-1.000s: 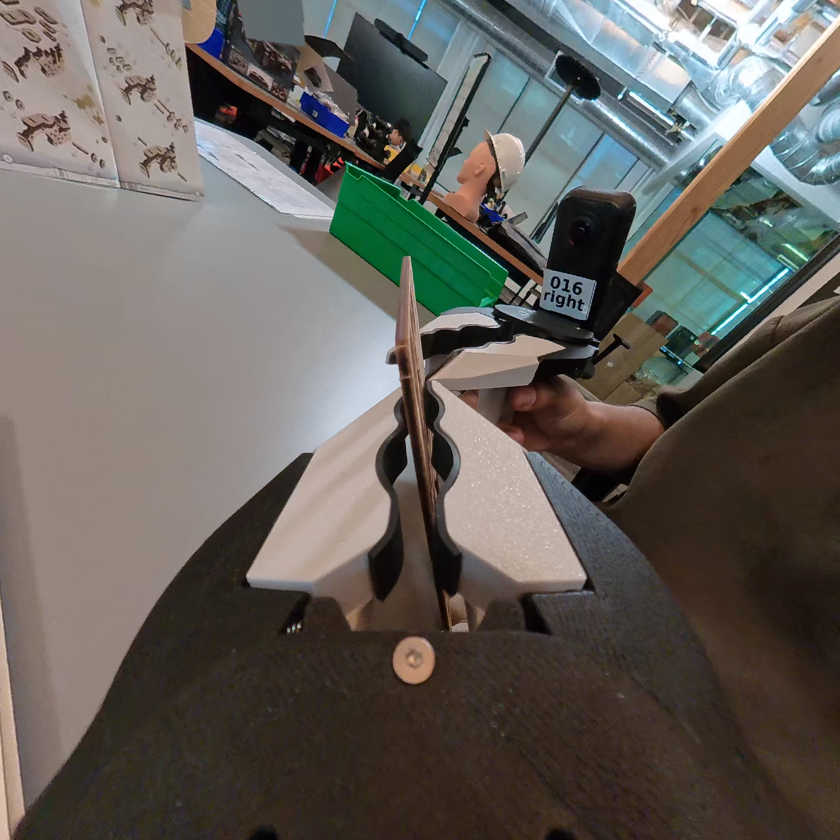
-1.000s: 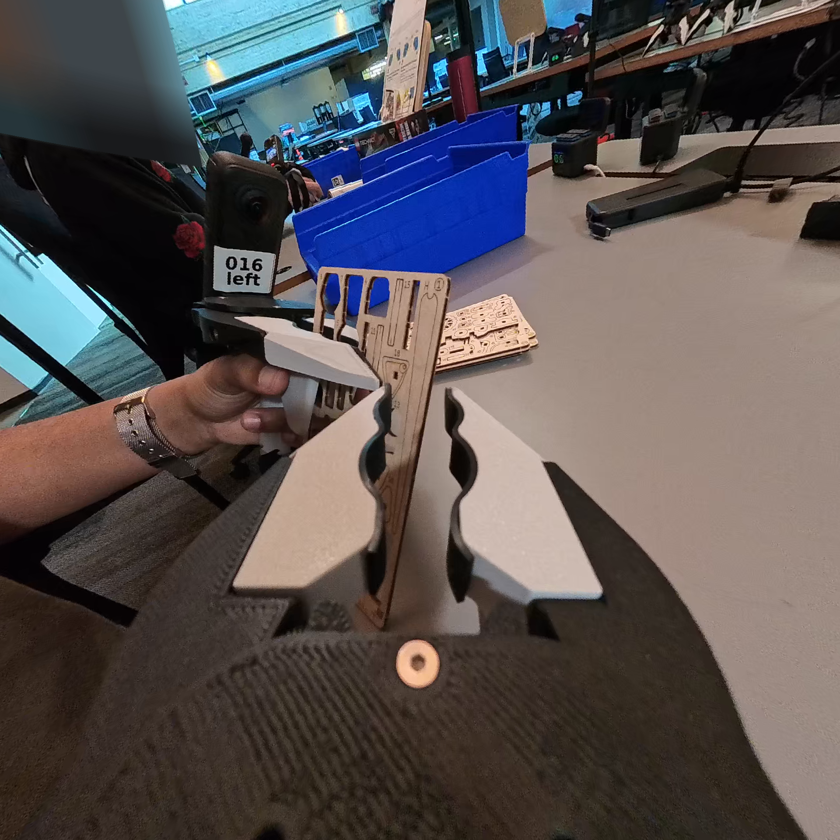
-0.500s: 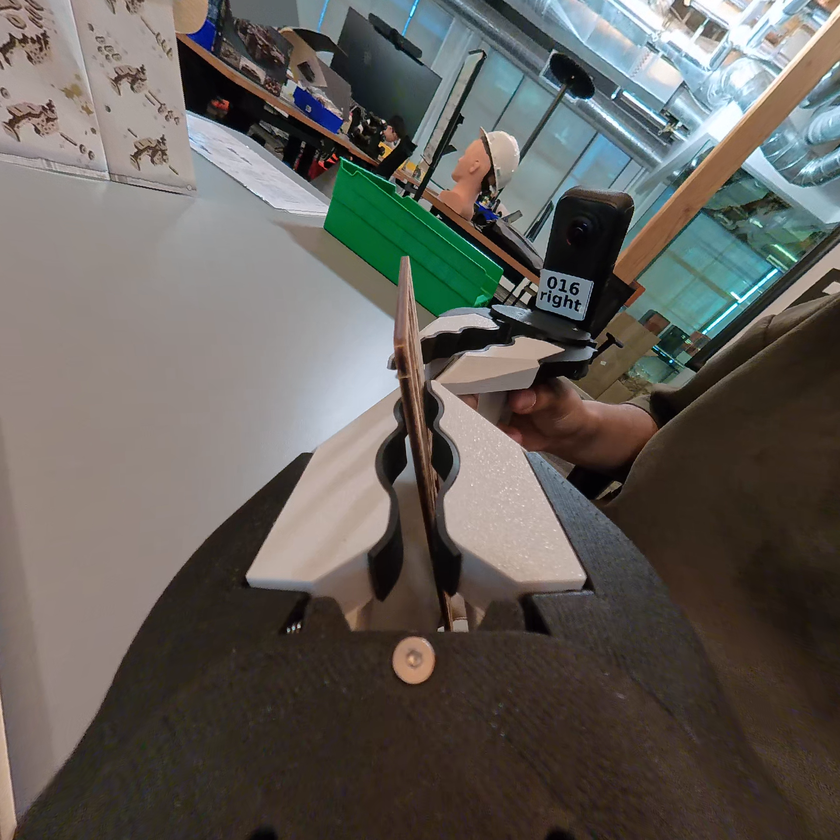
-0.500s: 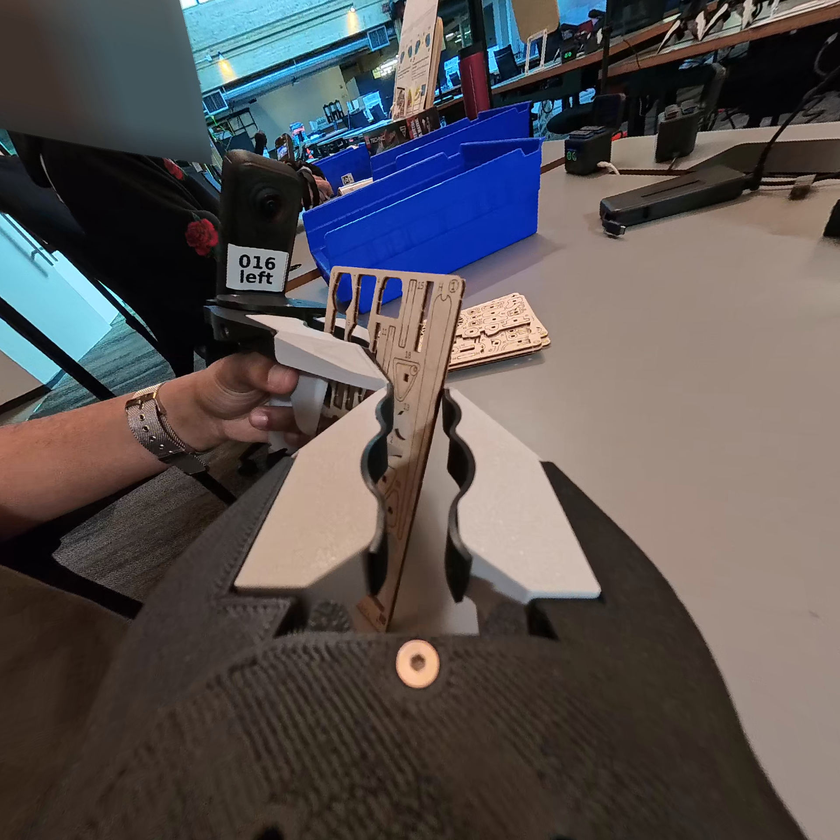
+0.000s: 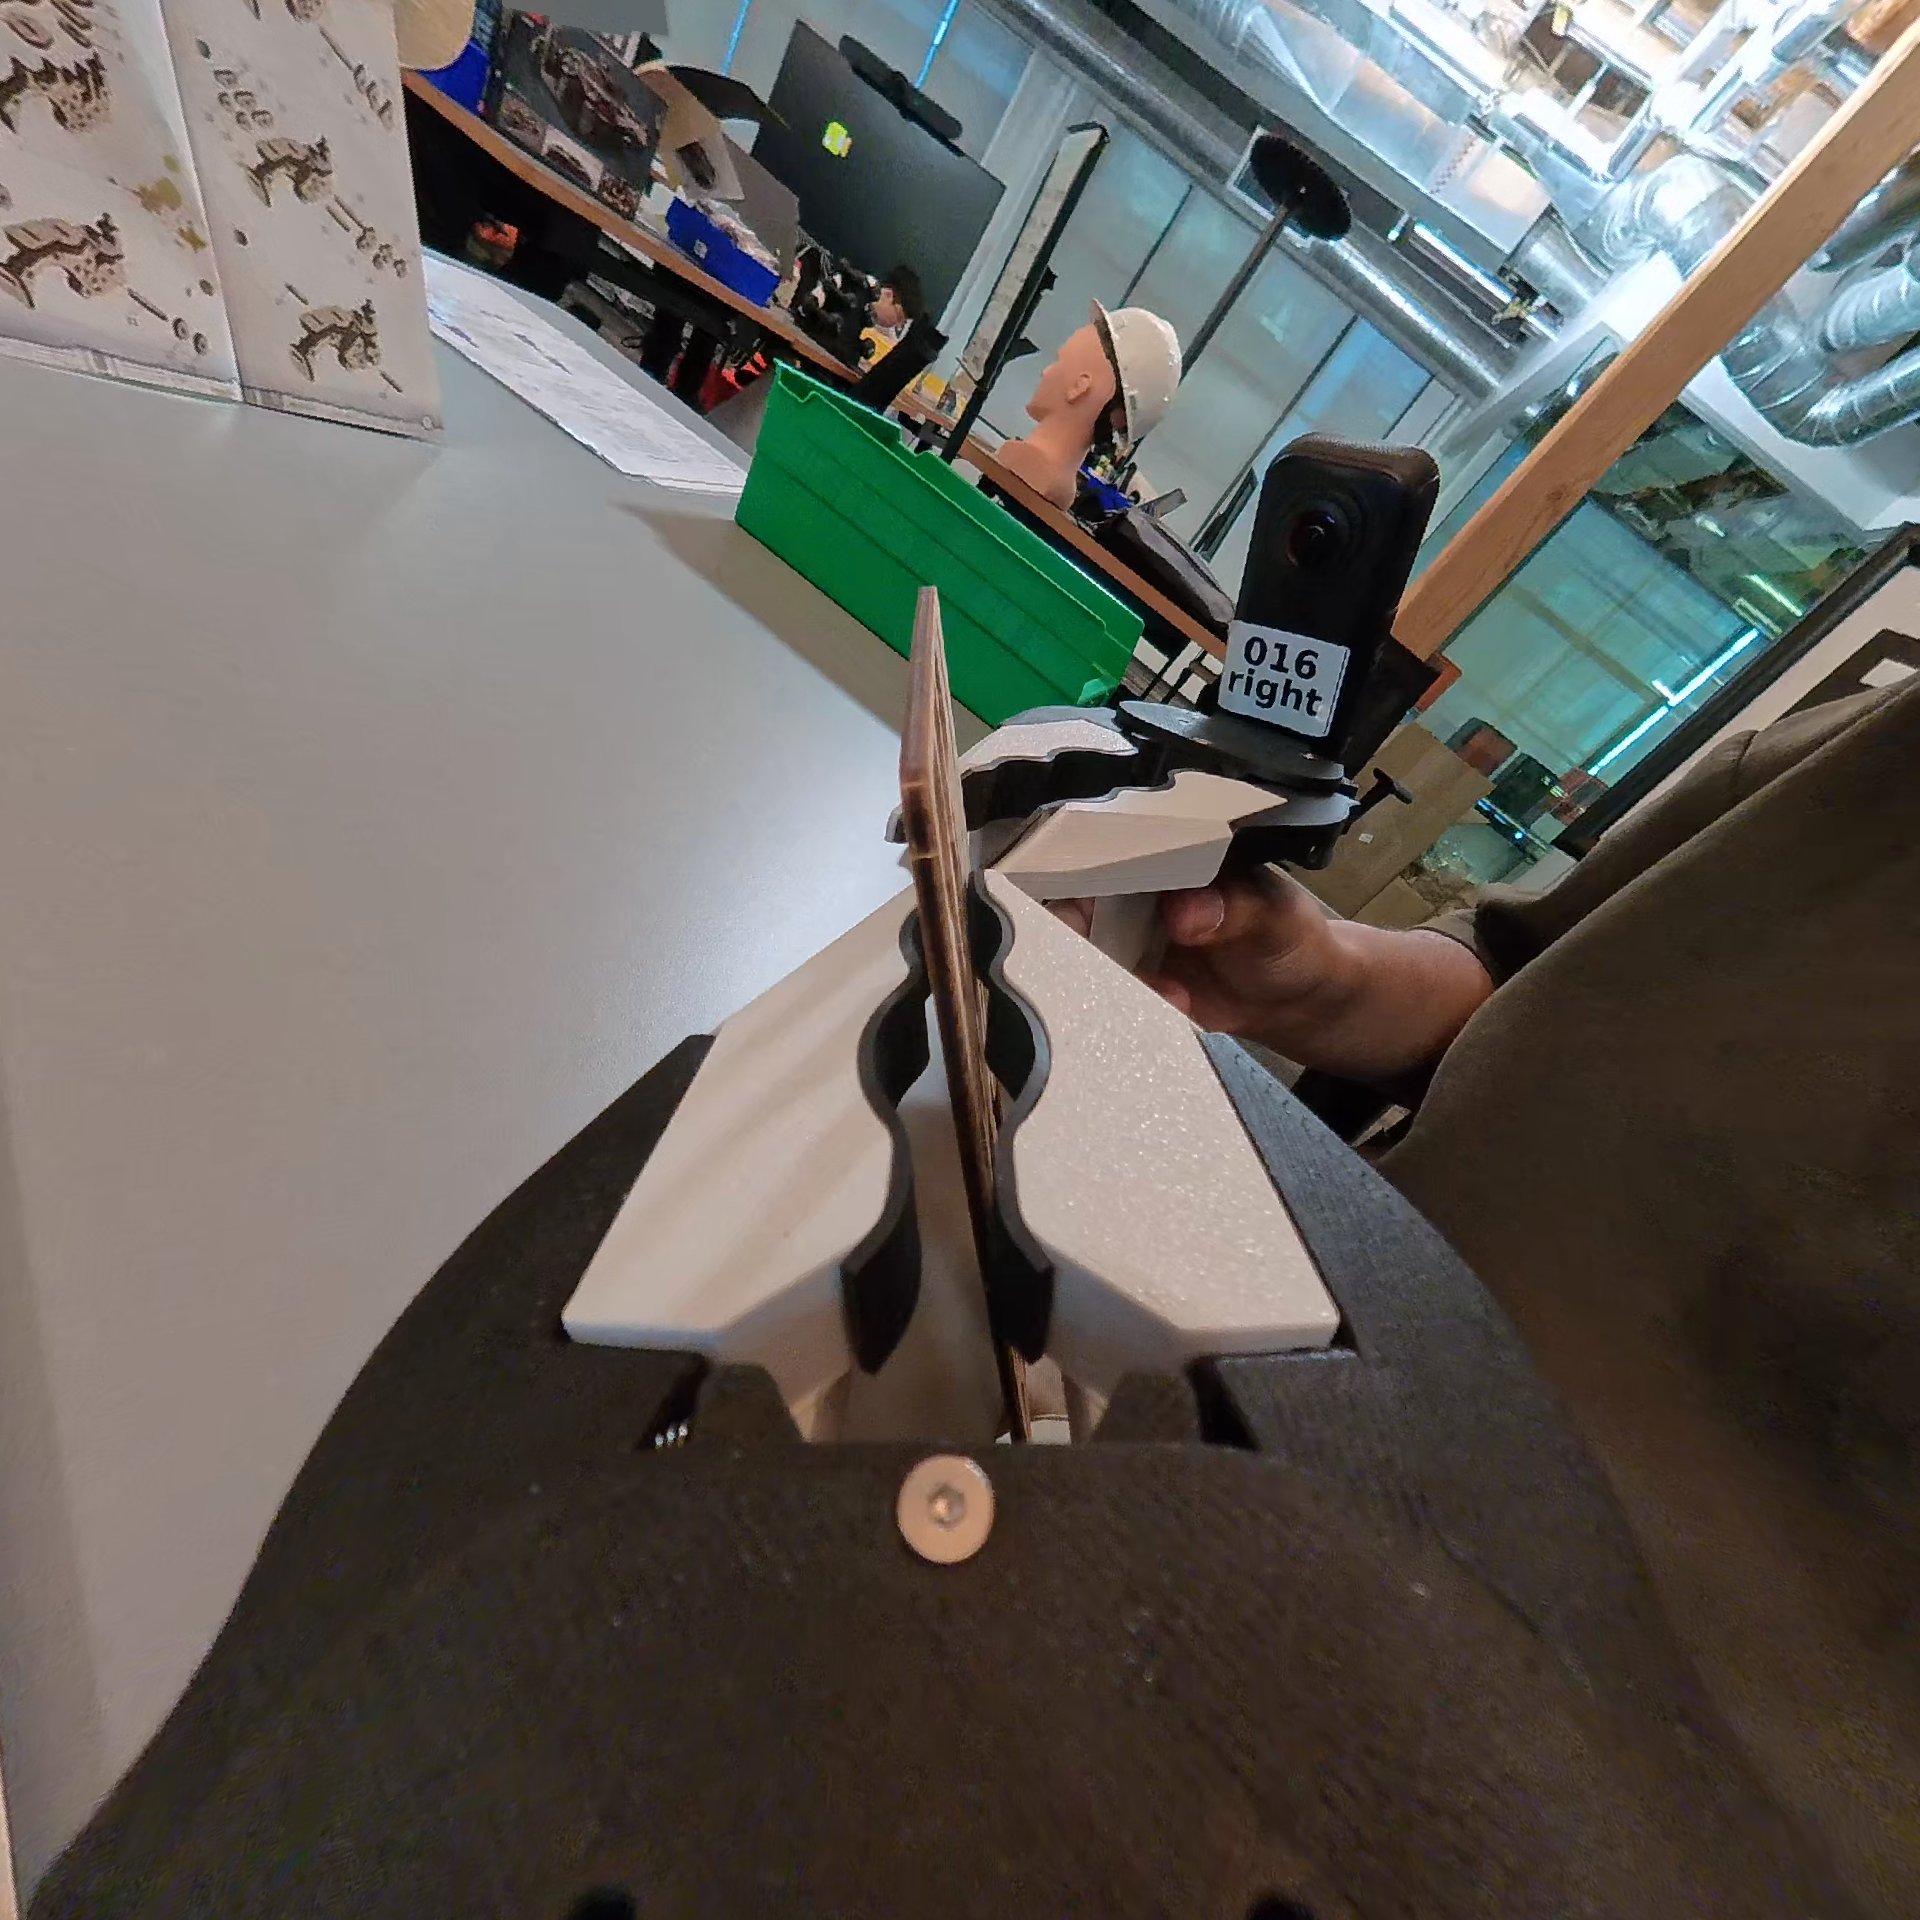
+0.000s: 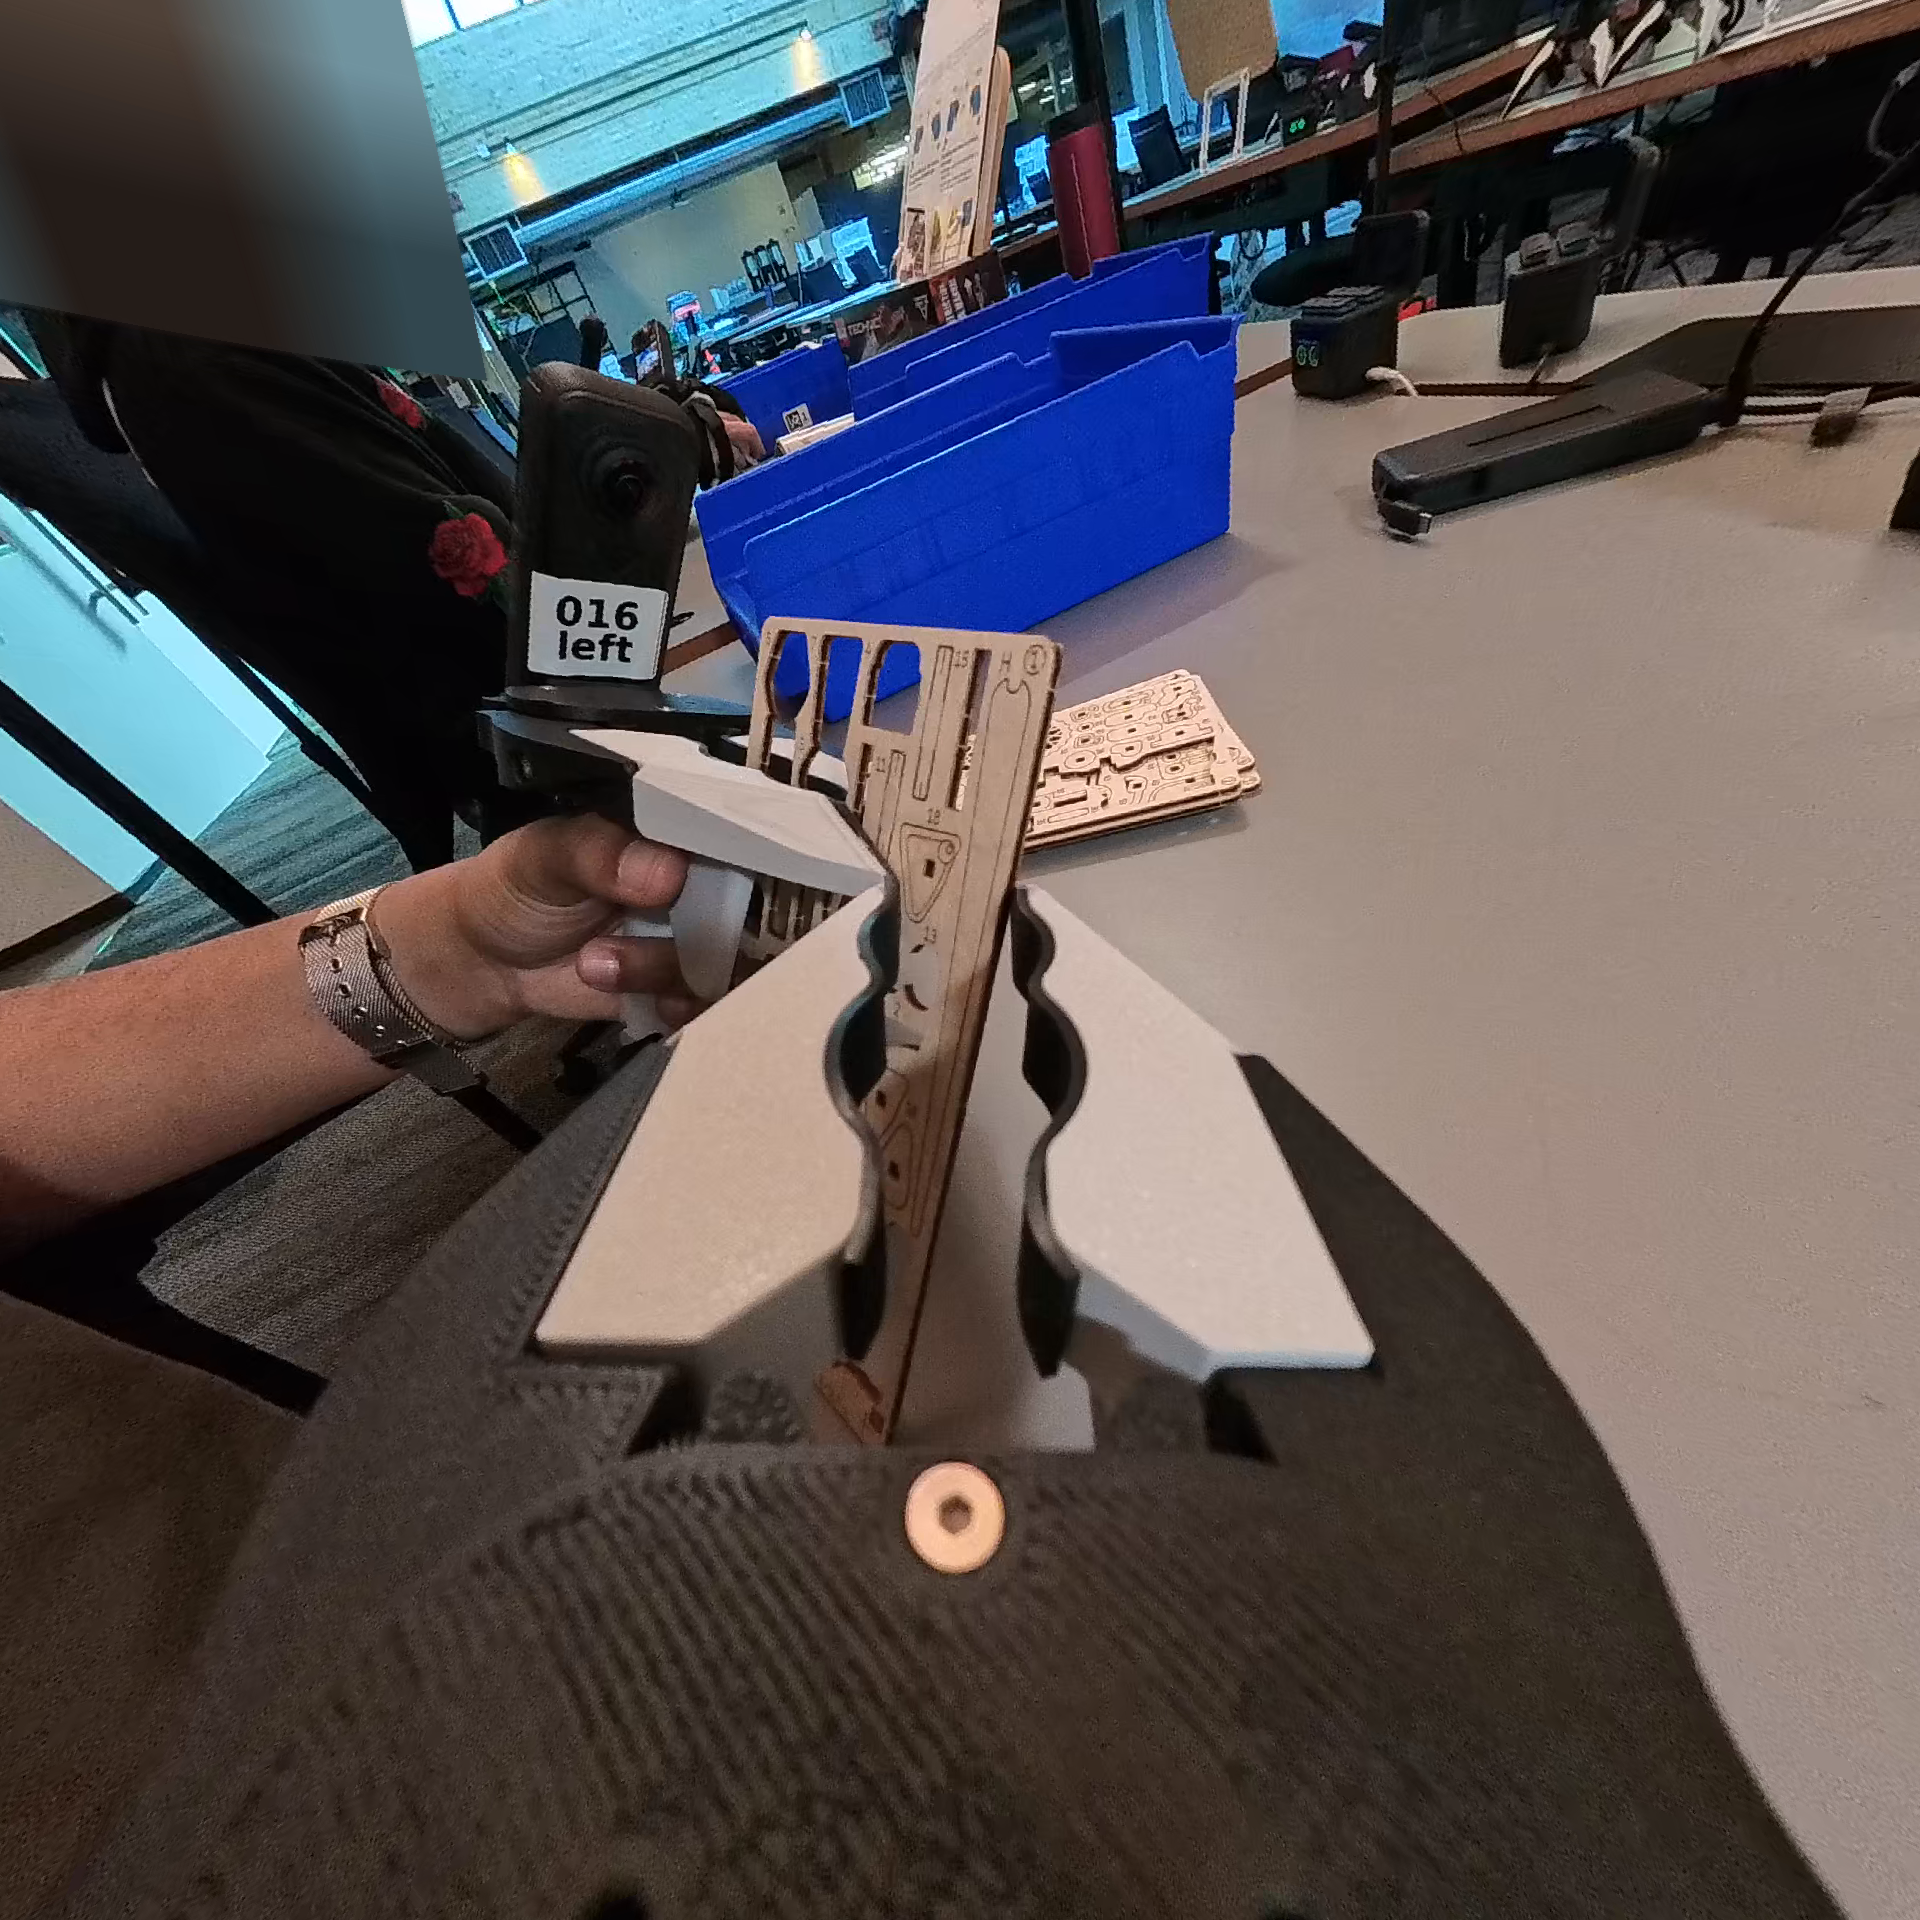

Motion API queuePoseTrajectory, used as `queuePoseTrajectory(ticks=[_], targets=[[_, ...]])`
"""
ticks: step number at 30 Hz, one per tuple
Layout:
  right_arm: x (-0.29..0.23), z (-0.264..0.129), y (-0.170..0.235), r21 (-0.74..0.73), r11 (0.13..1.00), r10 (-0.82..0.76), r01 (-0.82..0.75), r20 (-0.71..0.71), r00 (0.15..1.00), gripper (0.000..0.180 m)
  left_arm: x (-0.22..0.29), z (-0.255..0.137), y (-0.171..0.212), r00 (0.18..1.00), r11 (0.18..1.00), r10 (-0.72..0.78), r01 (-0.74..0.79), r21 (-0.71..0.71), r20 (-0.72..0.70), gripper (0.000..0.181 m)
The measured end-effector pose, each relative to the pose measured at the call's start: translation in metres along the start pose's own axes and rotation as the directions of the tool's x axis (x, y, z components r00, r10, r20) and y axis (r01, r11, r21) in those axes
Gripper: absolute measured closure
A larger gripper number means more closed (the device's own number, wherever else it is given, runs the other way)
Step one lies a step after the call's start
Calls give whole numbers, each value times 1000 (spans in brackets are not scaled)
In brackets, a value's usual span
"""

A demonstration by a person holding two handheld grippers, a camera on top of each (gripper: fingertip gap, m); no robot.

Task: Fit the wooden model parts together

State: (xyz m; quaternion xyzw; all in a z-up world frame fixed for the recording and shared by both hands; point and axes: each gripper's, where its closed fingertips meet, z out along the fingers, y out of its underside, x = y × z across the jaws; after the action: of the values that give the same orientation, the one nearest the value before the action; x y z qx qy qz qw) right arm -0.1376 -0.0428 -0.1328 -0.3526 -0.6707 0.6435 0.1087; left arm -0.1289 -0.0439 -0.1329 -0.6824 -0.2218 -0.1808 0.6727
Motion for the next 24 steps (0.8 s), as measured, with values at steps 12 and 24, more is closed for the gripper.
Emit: queuePoseTrajectory(ticks=[12, 24], targets=[[0, 0, 0, 1, 1000, 3, -3, 0, 1000, 160, -1, 0, 0, 1000, 1000, -13, 13, 7, -3, 180], [0, 0, 0, 2, 1000, 1, -1, -2, 1000, 160, -1, 0, 0, 1000, 1000, -19, 19, 9, -5, 180]])
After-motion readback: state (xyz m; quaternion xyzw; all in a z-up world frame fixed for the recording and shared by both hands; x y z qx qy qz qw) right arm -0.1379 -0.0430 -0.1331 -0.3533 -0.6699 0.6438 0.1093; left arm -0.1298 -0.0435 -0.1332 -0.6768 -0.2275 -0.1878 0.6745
